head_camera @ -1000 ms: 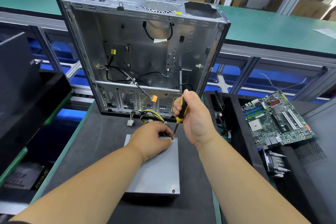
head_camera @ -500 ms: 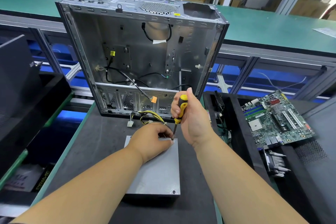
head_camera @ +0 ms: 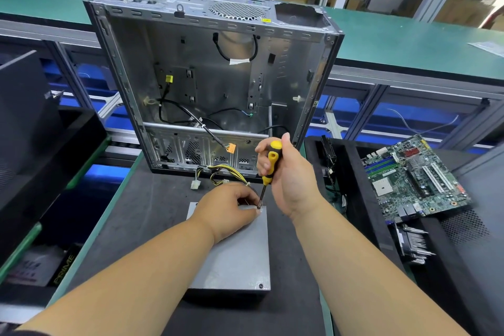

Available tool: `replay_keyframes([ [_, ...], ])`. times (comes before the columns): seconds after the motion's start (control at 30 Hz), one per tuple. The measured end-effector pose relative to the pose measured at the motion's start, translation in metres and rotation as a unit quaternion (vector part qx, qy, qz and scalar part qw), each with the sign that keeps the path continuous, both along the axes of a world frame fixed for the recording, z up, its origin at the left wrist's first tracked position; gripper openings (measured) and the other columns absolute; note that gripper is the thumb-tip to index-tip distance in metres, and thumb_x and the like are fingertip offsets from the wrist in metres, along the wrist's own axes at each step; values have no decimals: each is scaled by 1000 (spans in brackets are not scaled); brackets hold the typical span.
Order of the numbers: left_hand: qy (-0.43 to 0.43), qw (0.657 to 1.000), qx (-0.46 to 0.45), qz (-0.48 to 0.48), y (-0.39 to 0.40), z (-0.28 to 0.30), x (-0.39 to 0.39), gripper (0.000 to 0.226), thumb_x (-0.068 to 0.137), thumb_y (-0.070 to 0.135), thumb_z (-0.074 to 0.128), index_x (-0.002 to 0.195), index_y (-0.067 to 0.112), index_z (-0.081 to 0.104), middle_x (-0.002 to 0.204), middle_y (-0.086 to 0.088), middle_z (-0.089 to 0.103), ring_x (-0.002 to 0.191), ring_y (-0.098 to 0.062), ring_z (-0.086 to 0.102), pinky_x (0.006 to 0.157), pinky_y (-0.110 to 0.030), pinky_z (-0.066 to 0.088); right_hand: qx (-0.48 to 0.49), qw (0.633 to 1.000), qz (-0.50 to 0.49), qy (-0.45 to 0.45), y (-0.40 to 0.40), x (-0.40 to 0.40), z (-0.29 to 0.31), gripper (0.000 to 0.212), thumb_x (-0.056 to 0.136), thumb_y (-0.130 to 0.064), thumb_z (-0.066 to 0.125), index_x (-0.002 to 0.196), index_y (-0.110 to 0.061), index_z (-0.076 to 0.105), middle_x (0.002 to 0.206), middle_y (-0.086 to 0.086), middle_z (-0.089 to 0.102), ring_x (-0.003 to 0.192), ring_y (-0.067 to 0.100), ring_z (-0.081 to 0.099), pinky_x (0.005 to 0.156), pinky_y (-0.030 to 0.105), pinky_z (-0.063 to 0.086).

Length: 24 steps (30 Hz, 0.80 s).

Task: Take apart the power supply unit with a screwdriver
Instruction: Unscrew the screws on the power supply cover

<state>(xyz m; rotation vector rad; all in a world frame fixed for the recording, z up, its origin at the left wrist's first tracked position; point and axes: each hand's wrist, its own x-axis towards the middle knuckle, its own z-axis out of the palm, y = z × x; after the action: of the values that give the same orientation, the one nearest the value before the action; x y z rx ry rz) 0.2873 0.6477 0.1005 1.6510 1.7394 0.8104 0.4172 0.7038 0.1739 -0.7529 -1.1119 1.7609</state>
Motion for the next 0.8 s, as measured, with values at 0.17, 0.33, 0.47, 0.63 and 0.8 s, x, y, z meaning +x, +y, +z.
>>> replay_keyframes([
  [0.17,3,1000,3,3,0,0,0,11,75,36,74,74,43,66,88,24,64,90,4,58,86,-31,51,59,997,11,-56,-1,1,-3,26,95,-40,48,83,-16,46,63,-3,46,59,14,40,66,28,35],
  [0.33,-5,1000,2,-3,0,0,0,5,76,33,74,80,34,71,90,18,67,93,-2,61,88,-34,51,65,995,18,-78,2,7,0,25,89,-39,55,83,-15,55,76,-1,59,70,15,54,74,32,44],
  [0.47,3,1000,3,-5,0,1,0,5,78,33,74,82,34,71,90,18,66,93,-1,60,88,-33,51,66,993,22,-93,3,6,2,30,95,-38,52,83,-14,66,78,-3,63,72,13,58,78,33,47],
  [0.63,8,1000,3,1,-1,1,0,6,77,36,73,83,35,71,90,20,66,93,2,58,88,-33,51,55,996,26,-58,-2,-2,0,52,107,-37,31,82,-10,68,63,0,49,62,13,43,68,28,37],
  [0.8,9,1000,7,4,-1,0,0,6,76,37,73,82,36,71,90,20,66,92,1,58,88,-32,50,53,998,18,-42,-4,-3,-1,35,106,-36,35,93,-10,55,62,-2,43,59,13,39,64,26,35],
])
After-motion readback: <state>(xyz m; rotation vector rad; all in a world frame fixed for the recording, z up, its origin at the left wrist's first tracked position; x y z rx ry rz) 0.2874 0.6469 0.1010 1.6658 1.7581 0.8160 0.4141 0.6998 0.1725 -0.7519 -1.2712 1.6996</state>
